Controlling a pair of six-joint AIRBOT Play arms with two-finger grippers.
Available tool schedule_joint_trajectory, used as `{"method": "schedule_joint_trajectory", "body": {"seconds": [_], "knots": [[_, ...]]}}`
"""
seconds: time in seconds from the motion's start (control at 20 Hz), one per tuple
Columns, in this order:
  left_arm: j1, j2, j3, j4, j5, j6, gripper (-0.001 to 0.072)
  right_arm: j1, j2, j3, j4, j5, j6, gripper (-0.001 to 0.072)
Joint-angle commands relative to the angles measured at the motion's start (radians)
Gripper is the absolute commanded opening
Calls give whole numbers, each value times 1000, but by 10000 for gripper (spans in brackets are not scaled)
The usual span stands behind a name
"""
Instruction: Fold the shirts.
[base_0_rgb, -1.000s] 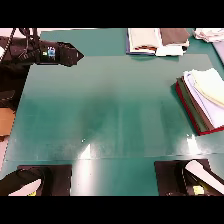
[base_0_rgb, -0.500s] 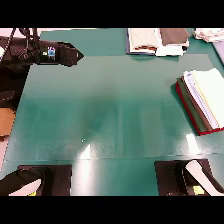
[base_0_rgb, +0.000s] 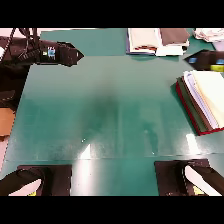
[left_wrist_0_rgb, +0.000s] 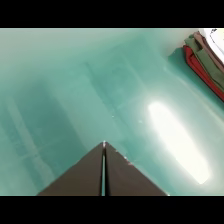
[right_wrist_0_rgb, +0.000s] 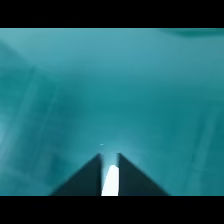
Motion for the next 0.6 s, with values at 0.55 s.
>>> {"method": "schedule_joint_trajectory", "body": {"seconds": [0.55], "knots": [[0, 0, 0, -4, 1, 0, 25, 265, -66, -2, -5, -30, -1, 18]]}}
